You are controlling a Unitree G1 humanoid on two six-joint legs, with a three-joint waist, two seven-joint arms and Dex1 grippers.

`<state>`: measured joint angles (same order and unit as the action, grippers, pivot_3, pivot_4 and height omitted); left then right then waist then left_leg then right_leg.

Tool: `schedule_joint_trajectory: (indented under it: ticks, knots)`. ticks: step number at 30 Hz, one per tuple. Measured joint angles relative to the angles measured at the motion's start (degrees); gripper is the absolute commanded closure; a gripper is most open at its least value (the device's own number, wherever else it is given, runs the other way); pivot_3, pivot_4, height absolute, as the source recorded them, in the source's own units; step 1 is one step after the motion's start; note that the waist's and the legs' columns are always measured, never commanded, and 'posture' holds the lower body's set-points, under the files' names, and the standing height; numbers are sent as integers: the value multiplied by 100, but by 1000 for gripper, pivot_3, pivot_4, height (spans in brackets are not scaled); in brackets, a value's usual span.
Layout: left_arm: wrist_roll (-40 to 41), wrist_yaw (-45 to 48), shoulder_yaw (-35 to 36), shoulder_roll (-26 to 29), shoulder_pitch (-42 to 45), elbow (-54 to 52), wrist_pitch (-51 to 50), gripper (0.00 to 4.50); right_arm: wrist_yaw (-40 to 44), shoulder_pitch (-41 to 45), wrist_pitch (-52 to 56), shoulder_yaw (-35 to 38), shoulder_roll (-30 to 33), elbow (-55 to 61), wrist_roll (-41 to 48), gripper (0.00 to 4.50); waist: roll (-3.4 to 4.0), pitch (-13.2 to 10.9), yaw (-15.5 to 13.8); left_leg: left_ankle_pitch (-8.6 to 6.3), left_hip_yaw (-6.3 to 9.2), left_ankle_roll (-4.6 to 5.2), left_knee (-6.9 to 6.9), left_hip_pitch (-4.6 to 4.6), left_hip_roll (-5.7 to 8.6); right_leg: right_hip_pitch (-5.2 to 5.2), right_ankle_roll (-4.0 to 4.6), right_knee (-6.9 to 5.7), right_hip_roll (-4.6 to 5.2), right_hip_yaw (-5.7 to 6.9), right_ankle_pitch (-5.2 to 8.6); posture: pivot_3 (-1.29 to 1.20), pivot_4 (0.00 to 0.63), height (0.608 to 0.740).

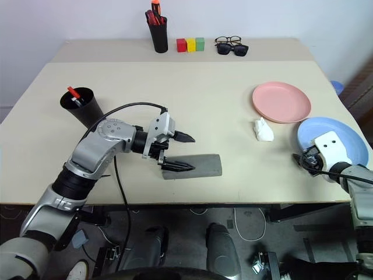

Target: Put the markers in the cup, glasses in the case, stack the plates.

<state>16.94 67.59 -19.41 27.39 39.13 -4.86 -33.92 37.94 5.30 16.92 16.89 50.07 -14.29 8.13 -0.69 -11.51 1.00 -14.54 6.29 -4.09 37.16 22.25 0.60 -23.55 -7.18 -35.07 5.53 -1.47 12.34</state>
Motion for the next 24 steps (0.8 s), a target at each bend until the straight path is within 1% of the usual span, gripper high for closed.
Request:
schedule_joint_trajectory:
  ticks: [2,3,8,12,15,17,20,24]
  knots:
    - [1,-2,1,53,0,-19,-70,0,0,16,24,-36,-6,-22,-4,4056,0,0,0,0,0,0,0,1,0,0,0,0,0,0,0,0,150,740]
    - [3,-8,3,81,-2,-38,-97,0,-21,21,22,-37,-16,-27,-3,4457,0,0,0,0,0,0,0,1,0,1,-1,0,0,0,0,0,150,740]
    - [28,-39,4,116,-11,-155,-192,0,-265,41,1,-21,-31,39,-87,4457,-1,2,0,0,0,0,2,-3,0,4,-2,0,0,0,1,0,150,740]
    - [65,-124,5,116,-17,-199,-203,0,-760,-52,79,-53,-30,292,-461,4457,-1,2,-4,0,0,0,1,-1,0,3,-2,0,0,0,1,0,150,740]
    - [65,-171,7,113,-28,-198,-192,0,-1161,-26,-75,-89,-96,335,-722,4457,0,1,2,0,0,0,1,0,0,1,-2,0,0,0,1,0,150,740]
    - [65,-198,7,61,-29,-196,-161,0,-1283,120,-126,-24,-242,456,-676,4457,3,0,26,0,0,0,0,-1,0,0,-2,0,0,-1,1,0,150,740]
    - [66,-267,13,35,-39,-194,-142,0,-1340,410,-122,-19,-269,546,-662,4457,8,-1,22,0,0,0,0,-2,0,0,-2,-1,0,-1,1,0,150,740]
    - [72,-372,51,13,-83,-186,-142,0,-1252,1136,-484,-108,-215,246,-688,4457,8,-1,22,0,-1,0,0,-2,0,1,0,0,0,-1,-1,0,150,740]
